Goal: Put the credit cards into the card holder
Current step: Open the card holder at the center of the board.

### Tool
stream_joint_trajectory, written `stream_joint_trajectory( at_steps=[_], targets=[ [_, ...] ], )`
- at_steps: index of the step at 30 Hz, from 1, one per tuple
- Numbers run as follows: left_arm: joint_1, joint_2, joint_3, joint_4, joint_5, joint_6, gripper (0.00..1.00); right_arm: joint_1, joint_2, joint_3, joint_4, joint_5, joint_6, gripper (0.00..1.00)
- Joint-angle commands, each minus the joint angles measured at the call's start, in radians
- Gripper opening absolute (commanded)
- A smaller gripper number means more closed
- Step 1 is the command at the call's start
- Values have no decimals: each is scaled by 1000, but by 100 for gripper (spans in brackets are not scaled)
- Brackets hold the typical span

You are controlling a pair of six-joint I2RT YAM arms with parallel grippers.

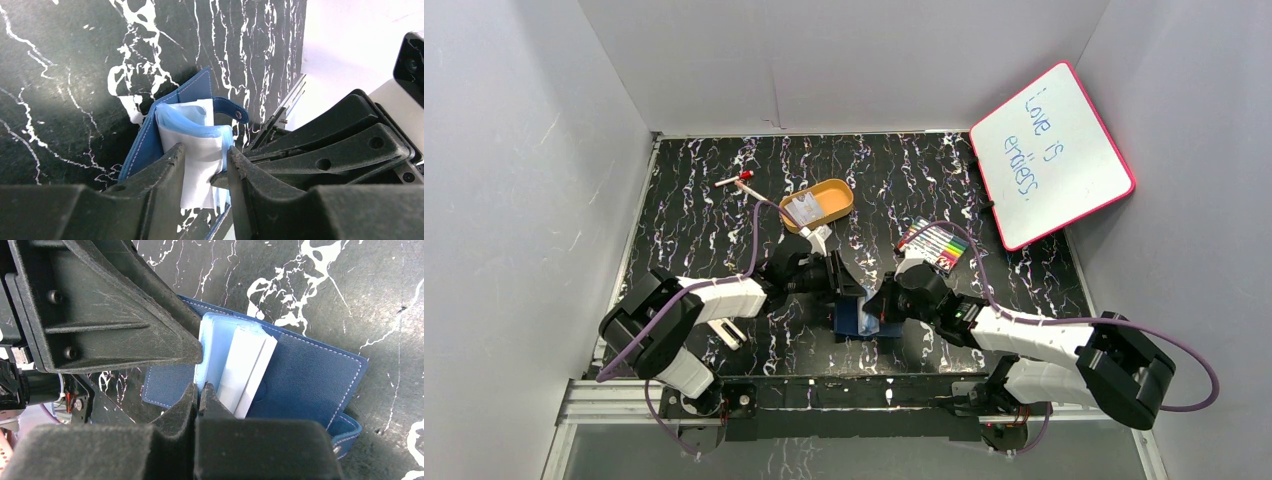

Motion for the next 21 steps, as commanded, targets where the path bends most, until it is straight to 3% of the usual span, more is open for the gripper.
stream_joint_trajectory(
  at_steps=[1,5,11,13,17,21],
  targets=[
    [-10,19,40,-10,10,17,33,-8,-38,-4,93,-21,-18,0],
    [-20,26,42,-10,6,22,30,-9,-43,-11,103,-31,-20,0],
    [-23,23,39,-29,-12,24,0,-11,-40,-12,110,-49,-26,0],
    [-23,16,37,-38,-24,27,0,-11,-44,-12,106,-53,-28,0],
    [-24,-4,29,-62,-53,38,0,-12,-63,-23,101,-51,-24,23],
    [-23,-22,22,-78,-78,45,0,-14,-83,-36,99,-59,-17,33]
  ],
)
